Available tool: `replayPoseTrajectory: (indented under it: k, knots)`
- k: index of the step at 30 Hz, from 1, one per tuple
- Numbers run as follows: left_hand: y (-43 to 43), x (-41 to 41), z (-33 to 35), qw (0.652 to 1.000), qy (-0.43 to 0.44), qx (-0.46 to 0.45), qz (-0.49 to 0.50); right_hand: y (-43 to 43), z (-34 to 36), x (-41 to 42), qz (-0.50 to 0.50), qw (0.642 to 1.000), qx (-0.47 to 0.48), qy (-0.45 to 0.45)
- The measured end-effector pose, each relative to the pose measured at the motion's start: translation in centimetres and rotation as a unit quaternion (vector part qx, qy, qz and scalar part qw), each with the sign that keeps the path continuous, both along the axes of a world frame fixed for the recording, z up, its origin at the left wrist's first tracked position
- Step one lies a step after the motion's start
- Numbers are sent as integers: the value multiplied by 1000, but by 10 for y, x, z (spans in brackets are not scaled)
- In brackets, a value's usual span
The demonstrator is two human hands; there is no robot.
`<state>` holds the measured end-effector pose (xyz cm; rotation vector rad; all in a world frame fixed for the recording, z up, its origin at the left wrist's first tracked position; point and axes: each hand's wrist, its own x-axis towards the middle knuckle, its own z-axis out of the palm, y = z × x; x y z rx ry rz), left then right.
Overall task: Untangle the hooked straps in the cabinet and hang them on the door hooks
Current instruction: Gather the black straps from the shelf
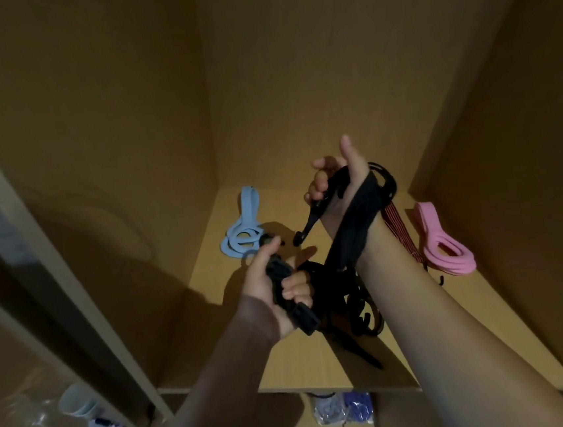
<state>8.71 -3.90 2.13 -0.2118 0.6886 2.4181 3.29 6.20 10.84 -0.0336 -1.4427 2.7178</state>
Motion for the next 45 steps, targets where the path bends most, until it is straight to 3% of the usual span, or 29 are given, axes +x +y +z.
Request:
replayPoseTrajectory:
  k: [3, 6, 8, 10, 12, 14, 16, 19, 25, 29, 32, 35, 36, 40, 45]
  knots:
    - [8, 3, 11, 998, 54, -6, -39, 2, -5, 10, -4, 997, -48, 55]
    - [9, 1, 11, 998, 56, -10, -14, 7, -4, 22, -15, 998, -9, 67]
    - [8, 1, 9, 997, 60, -37, 14, 11, -2, 31, -35, 993, 87, 66]
    - [7, 3, 6, 992, 76, -94, 47, 16, -6, 43, -102, 958, 252, 91]
    - [4, 6, 2, 982, 92, -148, 73, 19, -11, 62, -165, 922, 333, 107]
    - [2, 10, -3, 975, 86, -192, 68, 20, -19, 84, -118, 933, 323, 105]
    - [2, 13, -9, 972, 57, -222, 45, 18, -32, 98, -4, 930, 358, 85]
    - [7, 18, -20, 943, 83, -321, 29, 21, -55, 103, 96, 841, 532, 2]
    - [0, 28, -28, 903, 180, -387, -53, 40, -74, 121, 124, 803, 583, -27]
    - [6, 44, -22, 865, 260, -428, -10, 52, -87, 132, 170, 773, 610, -32]
    - [17, 63, -16, 909, 189, -371, 2, 64, -100, 144, 201, 774, 599, -40]
    - [28, 83, -15, 937, 136, -322, -16, 76, -107, 157, 189, 842, 499, -81]
    - [29, 89, -19, 943, 134, -305, -18, 81, -111, 161, 180, 847, 492, -91]
    - [30, 104, -22, 966, 138, -217, 3, 94, -131, 173, 218, 780, 580, -88]
    - [41, 111, -11, 960, 133, -244, 37, 107, -118, 188, 286, 725, 626, -36]
